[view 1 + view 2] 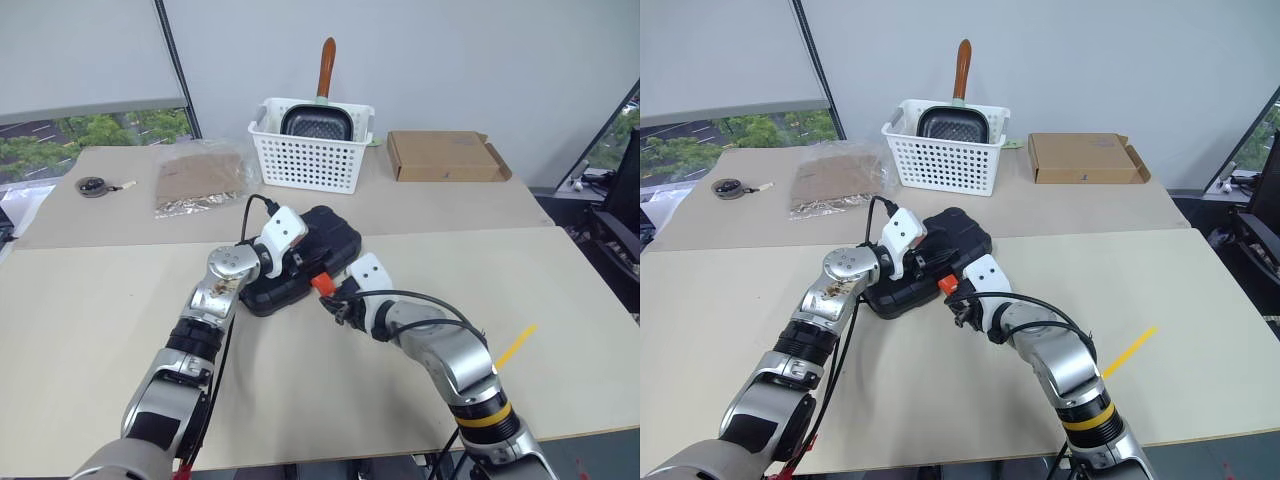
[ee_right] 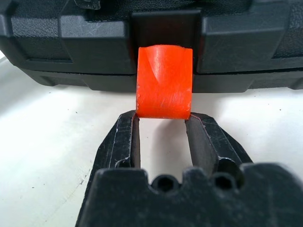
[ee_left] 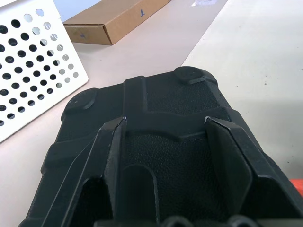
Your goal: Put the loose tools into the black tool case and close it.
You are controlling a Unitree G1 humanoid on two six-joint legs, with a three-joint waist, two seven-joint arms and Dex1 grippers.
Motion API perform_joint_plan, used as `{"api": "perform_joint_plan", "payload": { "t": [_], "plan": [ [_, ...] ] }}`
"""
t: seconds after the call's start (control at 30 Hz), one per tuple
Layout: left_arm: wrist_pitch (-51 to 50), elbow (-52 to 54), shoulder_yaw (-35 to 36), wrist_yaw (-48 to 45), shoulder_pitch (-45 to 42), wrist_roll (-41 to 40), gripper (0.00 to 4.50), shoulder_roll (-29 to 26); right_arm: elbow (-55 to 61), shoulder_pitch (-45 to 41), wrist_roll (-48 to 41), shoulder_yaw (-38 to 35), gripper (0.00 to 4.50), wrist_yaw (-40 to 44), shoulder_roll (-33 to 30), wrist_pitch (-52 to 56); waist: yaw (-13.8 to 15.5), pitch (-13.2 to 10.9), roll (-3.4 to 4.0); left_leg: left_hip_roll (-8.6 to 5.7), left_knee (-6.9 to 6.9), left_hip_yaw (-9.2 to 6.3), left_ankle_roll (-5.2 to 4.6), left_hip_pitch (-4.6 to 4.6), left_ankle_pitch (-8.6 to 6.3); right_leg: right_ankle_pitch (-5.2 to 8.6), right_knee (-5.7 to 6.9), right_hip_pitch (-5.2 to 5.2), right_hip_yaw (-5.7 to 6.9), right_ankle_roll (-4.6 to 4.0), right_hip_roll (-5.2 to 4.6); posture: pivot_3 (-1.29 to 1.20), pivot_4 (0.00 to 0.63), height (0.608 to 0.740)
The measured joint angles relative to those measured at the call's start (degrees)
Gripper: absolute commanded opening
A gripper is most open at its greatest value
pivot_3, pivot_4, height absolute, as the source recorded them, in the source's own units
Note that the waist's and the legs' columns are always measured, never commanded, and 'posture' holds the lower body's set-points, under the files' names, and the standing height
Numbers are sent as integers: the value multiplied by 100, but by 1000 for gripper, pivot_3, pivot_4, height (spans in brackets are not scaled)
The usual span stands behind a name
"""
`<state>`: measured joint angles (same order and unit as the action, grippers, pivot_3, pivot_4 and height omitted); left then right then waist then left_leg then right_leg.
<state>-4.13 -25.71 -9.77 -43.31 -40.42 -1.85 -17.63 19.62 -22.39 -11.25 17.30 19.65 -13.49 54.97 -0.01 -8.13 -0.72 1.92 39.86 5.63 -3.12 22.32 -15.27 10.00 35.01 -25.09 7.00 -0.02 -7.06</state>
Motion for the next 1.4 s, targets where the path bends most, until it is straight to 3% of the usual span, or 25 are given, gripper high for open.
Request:
{"api": "perform_joint_plan", "payload": {
  "t": [0.83, 0.9, 0.93, 1.3, 1.4],
  "plan": [
    [-113, 280, 37, 37, 205, -28, 2844, 5, -552, -255, 440, 266, 1154, 54, 171, -544, -66, 0, 0, 5, -4, -9, 7, 0, 3, 0, 1, -4, 4, 0, 0, 0, 150, 700],
    [-113, 280, 39, 37, 204, -30, 2844, 5, -548, -255, 435, 265, 2155, 92, 159, -544, -66, 0, 0, 5, -4, -9, 7, -1, 3, 0, 0, -4, 4, 0, 0, 0, 150, 700],
    [-114, 280, 41, 38, 206, -38, 2844, 10, -523, -254, 424, 260, 2386, 133, 138, -543, -65, 0, 0, 4, -4, -9, 7, 0, 3, 0, 0, -4, 4, 0, -1, 0, 150, 700],
    [-244, 234, 225, 116, 202, -167, 2844, 21, 46, -141, 192, 106, 2386, 422, -248, -128, -72, 0, -1, 7, -14, -12, 8, 1, 2, 1, -4, -9, 5, 1, -1, 0, 150, 700],
    [-275, 197, 273, 140, 188, -235, 2844, 23, 102, -141, 141, 69, 1596, 421, -281, -75, -72, 0, -1, 7, -14, -12, 12, 1, -1, 2, -4, -10, 5, 1, -1, 0, 150, 700]
  ]
}}
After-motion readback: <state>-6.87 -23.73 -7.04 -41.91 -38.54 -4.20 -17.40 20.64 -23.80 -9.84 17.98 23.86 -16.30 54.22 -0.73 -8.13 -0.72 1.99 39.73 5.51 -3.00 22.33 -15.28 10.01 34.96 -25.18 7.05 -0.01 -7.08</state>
